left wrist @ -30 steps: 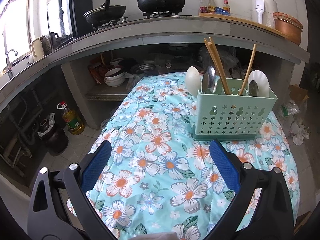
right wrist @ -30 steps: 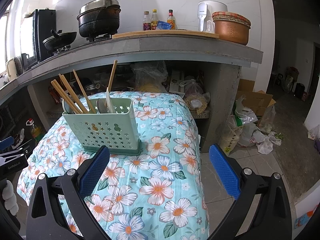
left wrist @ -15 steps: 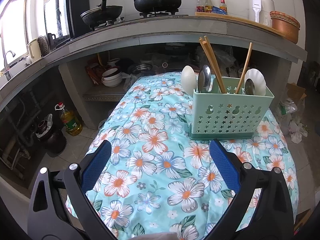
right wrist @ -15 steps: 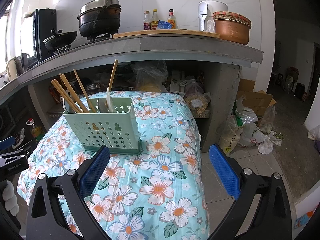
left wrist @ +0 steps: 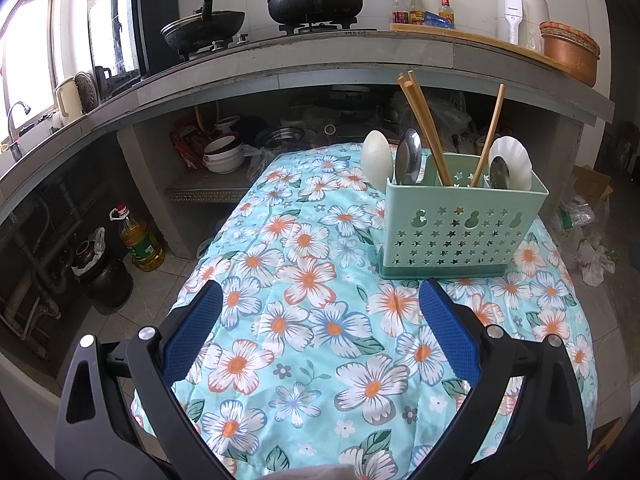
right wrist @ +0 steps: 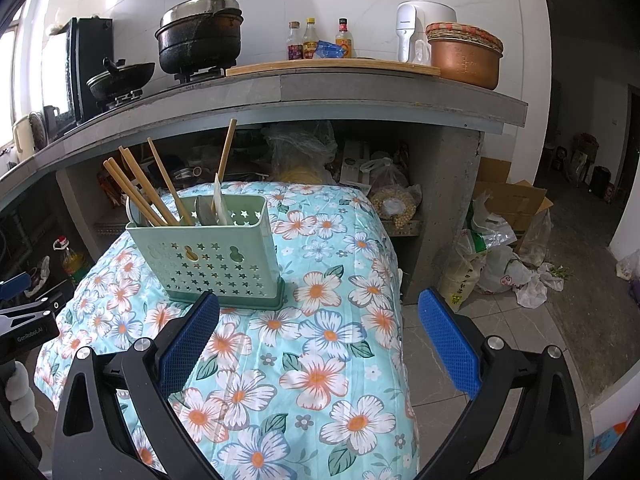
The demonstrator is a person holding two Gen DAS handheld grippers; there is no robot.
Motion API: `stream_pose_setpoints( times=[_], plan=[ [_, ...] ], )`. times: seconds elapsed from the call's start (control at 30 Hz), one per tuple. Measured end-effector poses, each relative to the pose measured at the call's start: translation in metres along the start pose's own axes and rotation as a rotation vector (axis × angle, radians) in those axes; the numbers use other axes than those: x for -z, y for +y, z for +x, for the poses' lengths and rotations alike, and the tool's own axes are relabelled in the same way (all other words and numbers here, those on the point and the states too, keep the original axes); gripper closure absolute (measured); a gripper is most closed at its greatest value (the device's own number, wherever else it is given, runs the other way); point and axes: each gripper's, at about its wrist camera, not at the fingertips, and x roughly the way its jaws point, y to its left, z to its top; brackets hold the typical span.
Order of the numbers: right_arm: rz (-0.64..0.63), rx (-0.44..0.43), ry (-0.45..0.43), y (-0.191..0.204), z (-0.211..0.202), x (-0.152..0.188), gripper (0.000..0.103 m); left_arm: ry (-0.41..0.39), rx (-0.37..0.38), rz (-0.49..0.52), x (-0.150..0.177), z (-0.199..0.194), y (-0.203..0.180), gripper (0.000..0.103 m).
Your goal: Organize utensils
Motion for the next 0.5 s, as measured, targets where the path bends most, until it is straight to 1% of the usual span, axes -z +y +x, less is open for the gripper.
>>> stream_pose_setpoints(
  times=[0.5],
  plan=[
    [-0.004,-0.004,0.0,0.0015,0.0,0.0007,0.006,0.002,0.001,0.002,0.0013,0.0001,-0.0005,0.008]
  ],
)
